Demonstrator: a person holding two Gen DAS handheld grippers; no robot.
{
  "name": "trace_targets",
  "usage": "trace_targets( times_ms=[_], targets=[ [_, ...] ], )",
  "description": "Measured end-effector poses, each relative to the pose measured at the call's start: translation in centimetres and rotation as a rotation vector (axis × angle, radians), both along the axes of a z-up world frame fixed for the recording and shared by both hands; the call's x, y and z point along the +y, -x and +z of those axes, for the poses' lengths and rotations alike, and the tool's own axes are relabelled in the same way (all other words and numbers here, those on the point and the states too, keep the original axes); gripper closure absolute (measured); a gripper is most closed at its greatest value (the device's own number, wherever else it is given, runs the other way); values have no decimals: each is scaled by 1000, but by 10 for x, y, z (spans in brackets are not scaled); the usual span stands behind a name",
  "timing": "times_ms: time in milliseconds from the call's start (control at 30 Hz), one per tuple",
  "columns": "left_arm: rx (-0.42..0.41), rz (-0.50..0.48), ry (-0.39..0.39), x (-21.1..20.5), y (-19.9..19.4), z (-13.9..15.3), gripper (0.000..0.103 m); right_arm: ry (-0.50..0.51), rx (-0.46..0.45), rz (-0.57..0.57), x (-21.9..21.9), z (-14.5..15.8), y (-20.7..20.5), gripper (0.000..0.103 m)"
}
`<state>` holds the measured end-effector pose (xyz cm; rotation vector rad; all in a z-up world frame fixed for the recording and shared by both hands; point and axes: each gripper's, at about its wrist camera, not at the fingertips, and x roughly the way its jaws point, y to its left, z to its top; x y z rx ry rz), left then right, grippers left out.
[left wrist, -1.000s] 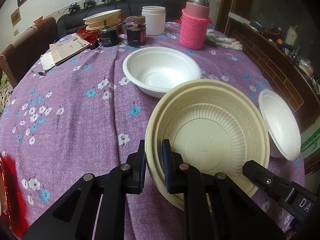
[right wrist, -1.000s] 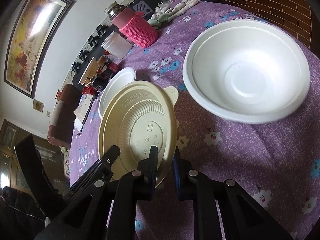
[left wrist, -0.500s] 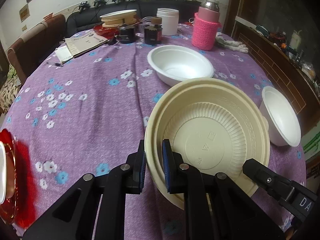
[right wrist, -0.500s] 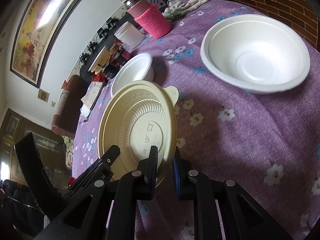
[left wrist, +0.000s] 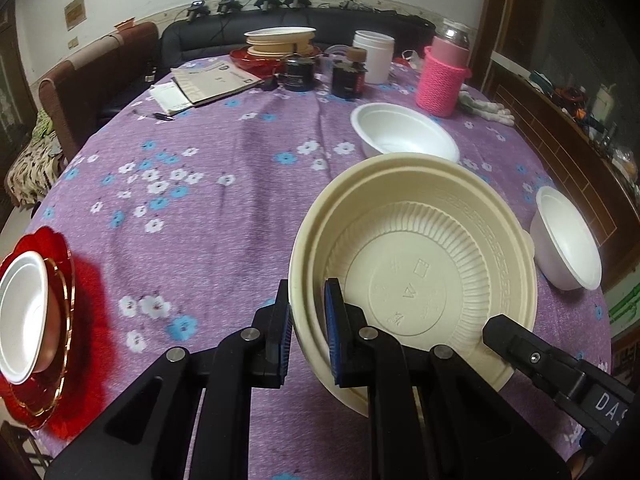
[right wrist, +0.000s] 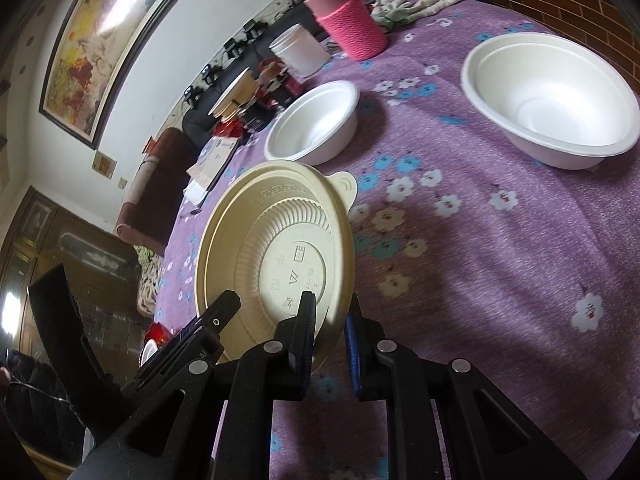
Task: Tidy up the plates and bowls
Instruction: 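Lift the beige bowl with the left tool and carry it toward the red stack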
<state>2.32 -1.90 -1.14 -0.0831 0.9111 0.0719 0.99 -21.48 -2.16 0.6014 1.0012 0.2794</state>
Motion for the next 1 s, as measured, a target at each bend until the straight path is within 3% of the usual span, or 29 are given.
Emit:
trace_targets(
  times_ms=[1000],
  targets=[
    [-14,159,45,87,38,16,89,30,-46,210,90,22,7,89]
  ],
)
